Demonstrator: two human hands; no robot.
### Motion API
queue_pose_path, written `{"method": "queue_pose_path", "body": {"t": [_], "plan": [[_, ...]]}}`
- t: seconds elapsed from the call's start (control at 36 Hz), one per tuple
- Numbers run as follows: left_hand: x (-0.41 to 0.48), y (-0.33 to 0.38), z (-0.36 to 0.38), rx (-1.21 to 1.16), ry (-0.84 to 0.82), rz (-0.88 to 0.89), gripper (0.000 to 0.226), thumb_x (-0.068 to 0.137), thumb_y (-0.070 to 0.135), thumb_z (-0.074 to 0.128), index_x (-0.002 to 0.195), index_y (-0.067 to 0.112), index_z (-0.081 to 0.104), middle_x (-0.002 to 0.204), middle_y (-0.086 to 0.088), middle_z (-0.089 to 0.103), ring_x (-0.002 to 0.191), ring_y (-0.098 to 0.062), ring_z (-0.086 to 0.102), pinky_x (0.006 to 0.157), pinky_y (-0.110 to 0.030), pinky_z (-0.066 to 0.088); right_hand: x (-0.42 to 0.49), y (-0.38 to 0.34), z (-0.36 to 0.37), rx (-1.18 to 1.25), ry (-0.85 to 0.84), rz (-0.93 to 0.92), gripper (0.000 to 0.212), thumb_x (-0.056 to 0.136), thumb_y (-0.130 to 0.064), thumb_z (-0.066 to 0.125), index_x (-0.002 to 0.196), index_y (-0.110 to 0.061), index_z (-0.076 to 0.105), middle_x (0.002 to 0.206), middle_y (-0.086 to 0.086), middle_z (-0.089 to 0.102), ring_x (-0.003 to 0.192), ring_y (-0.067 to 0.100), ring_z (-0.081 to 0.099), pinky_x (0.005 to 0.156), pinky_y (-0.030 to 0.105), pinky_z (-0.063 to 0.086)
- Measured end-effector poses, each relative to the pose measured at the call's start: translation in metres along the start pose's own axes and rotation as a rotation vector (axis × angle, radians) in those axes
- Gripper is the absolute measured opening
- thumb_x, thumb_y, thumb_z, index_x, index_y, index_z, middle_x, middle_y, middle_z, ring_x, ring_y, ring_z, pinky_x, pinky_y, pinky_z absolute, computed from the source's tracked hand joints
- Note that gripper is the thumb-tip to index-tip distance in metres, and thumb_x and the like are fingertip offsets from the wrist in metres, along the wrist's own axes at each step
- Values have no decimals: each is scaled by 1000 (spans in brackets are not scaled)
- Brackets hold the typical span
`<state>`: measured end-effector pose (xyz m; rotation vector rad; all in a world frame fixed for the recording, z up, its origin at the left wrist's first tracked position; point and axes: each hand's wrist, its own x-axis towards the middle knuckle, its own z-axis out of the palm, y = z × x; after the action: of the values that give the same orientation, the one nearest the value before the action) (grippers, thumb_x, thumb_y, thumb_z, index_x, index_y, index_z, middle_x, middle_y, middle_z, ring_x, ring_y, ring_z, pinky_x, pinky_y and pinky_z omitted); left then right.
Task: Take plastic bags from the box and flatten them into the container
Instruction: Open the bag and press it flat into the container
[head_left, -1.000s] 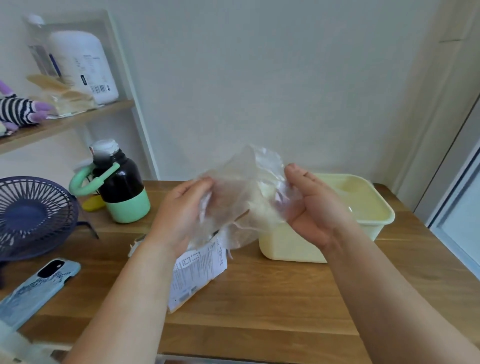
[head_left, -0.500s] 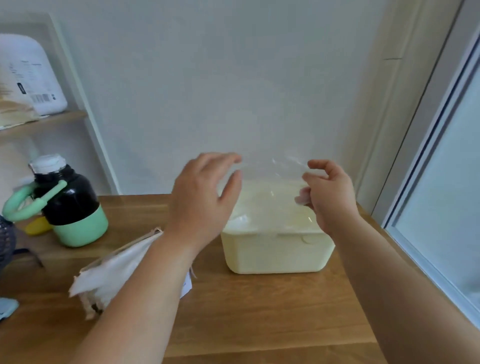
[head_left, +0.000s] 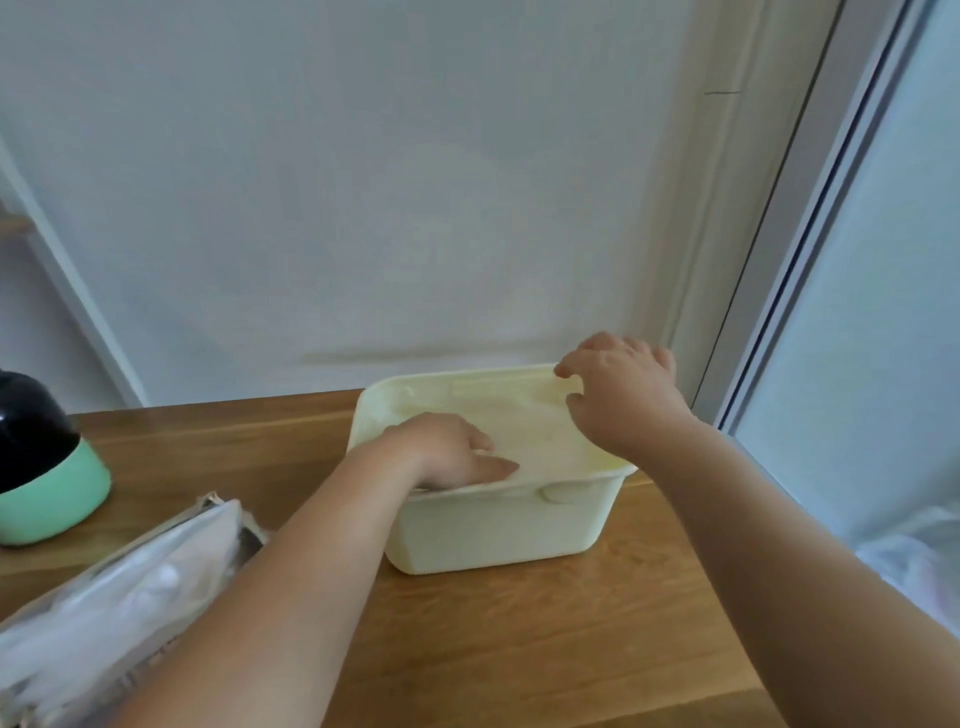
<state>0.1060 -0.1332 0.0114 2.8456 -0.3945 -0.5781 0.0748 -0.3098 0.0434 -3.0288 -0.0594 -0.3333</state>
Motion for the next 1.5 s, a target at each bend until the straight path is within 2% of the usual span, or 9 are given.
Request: {"method": "queue_pose_path", "body": {"t": [0.22,0.33,0.53,0.64,0.78,0.92,1.06,1.28,1.5], "plan": [[23,-6,5,161,-131,-75,54,96,34,49,148,37,34,154,7,35,140,-23,34,115,-48,24,16,-3,9,41,-675,-72,54,88,-35,63,138,-18,48,134,-5,54,121,18,51,100,28,40],[17,-8,3,266,-26,-93,53,95,42,52,146,41,36,151,8,40,138,-24,35,111,-46,29,31,-10,32,-79,-762,-79,55,85,-31,65,133,-11,52,134,4,55,119,25,54,100,36,44],[-13,-23,-9,102,456,-16,37,97,49,47,128,34,60,136,5,54,131,-25,40,102,-40,31,32,-11,48,51,-625,-6,41,89,-8,51,129,-4,54,132,11,55,118,27,55,100,36,45],[-25,-22,-4,-172,502,123,30,97,46,47,113,34,69,125,13,60,120,-14,51,102,-38,40,27,-13,36,187,-453,30,22,91,-2,36,77,-5,53,81,9,52,74,22,49,63,26,41],[-39,-2,5,-413,140,207,44,96,56,39,114,30,70,123,15,61,116,-7,54,106,-32,39,13,-13,20,400,-279,87,34,96,-11,36,114,-3,64,119,13,63,111,29,58,97,41,46],[-44,12,4,-223,-18,28,68,94,68,24,130,22,59,125,3,58,113,-18,52,89,-28,35,-5,-15,11,520,-231,88,39,96,-6,34,125,-11,59,126,4,60,115,23,56,93,30,43],[-56,9,2,-263,175,77,92,74,82,12,120,23,66,128,-1,62,119,-19,54,87,-28,38,-19,-12,6,590,-124,79,40,97,-9,34,129,-14,56,134,-1,55,106,14,54,82,22,39],[-109,-50,1,-349,740,90,39,99,43,43,97,16,71,93,3,63,90,-13,54,86,-35,44,-40,-62,-6,839,71,16,28,94,-13,39,107,-27,60,89,-12,64,78,15,64,69,26,52],[-163,-113,17,-99,627,-245,28,101,24,43,120,23,63,119,6,62,103,-14,58,86,-32,48,-59,-148,29,1001,-87,-146,26,92,-13,47,110,-19,63,79,-9,60,66,9,54,63,24,47]]}}
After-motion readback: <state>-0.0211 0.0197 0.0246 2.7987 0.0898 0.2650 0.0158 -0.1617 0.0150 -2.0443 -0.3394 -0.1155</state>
